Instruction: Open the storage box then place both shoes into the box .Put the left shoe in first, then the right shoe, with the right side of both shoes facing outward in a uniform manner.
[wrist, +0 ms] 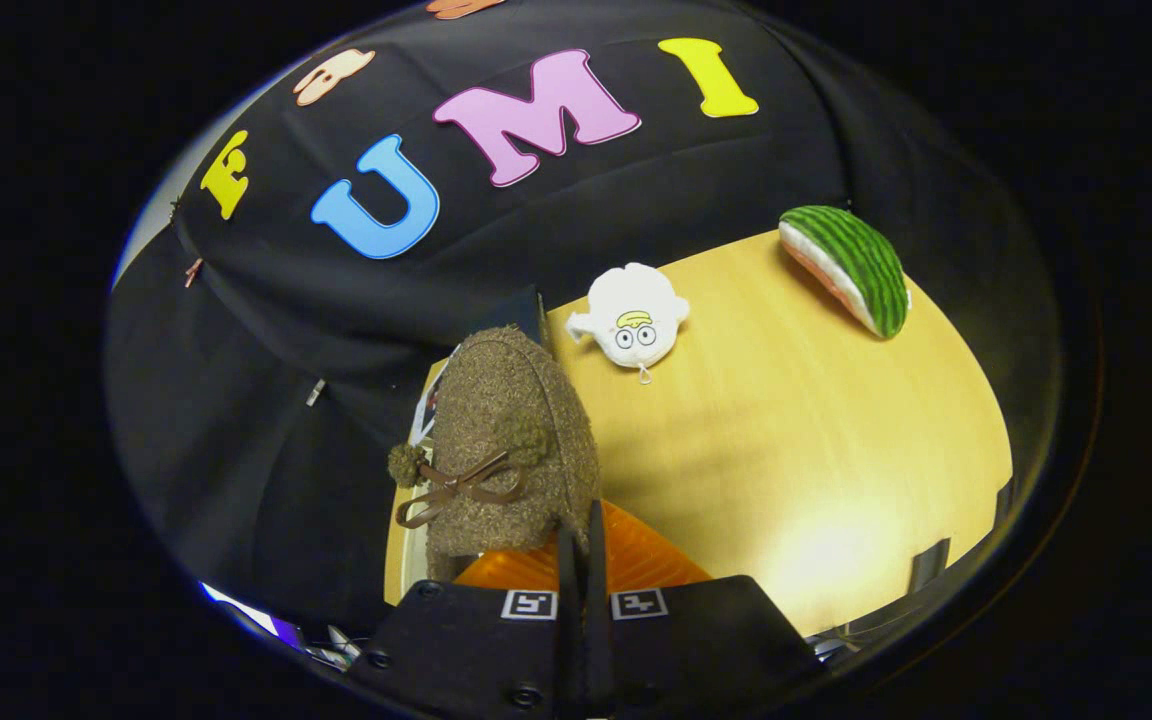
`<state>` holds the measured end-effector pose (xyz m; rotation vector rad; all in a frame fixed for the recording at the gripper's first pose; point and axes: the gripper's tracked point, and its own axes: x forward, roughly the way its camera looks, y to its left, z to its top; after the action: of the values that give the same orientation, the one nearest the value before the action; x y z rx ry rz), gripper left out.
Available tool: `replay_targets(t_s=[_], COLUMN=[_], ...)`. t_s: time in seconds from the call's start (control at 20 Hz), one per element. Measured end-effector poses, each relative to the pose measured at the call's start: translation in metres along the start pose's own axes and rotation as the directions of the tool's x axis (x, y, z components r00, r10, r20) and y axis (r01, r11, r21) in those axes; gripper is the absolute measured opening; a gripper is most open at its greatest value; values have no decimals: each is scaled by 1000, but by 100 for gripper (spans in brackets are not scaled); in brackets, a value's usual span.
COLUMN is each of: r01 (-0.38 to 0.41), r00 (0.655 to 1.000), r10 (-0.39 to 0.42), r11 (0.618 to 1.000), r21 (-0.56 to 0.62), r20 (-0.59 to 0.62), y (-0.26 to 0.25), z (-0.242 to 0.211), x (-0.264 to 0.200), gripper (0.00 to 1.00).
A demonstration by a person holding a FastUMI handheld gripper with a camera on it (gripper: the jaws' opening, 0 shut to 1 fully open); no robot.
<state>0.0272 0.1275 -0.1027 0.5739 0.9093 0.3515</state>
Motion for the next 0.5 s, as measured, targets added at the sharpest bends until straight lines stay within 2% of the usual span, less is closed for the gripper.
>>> replay_targets(t_s=[0.25,0.5], r01=[-35,7], r00=[998,996], r10=[37,-1], r11=[997,998], r21=[69,60], r20=[-40,-89], y=[48,64], z=[-26,-55], x=[22,51], gripper=[5,5])
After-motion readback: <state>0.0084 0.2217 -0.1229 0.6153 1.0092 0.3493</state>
